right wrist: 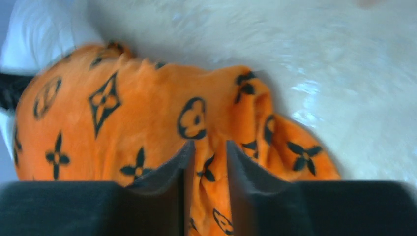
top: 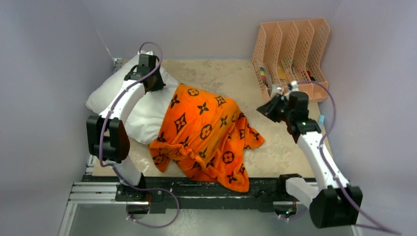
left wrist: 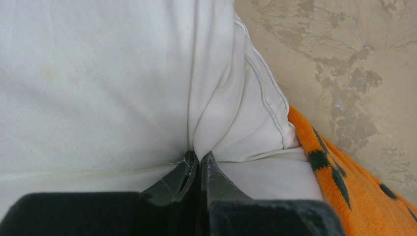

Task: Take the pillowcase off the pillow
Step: Remove the pillow from the pillowcase.

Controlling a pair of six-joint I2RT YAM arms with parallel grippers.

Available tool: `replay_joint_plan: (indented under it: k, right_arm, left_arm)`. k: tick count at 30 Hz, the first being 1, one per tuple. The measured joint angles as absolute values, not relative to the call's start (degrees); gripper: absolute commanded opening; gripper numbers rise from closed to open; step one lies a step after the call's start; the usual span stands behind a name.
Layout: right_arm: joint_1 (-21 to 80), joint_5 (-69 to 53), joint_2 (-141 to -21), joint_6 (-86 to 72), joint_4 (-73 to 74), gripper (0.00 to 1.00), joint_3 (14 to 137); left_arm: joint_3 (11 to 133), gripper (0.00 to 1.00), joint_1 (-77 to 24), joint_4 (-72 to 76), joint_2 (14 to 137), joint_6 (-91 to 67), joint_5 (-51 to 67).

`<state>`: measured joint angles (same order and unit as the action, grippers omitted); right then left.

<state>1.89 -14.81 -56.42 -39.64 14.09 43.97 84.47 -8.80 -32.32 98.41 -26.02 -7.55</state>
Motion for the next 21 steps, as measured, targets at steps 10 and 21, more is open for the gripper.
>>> replay_joint_plan:
  k: [10, 21]
  right_arm:
    - [39.7, -7.8, -83.8, -32.4, 14.9, 0.73, 77.9]
    - [55.0, 14.5, -111.1, -26.0, 24.3, 0.00, 102.8]
  left_arm:
    - [79.4, 0.00, -8.2, -29.3, 94.4, -27.0, -6.0]
    - [76.0, 0.00, -7.6, -26.7, 91.3, -29.7, -5.8]
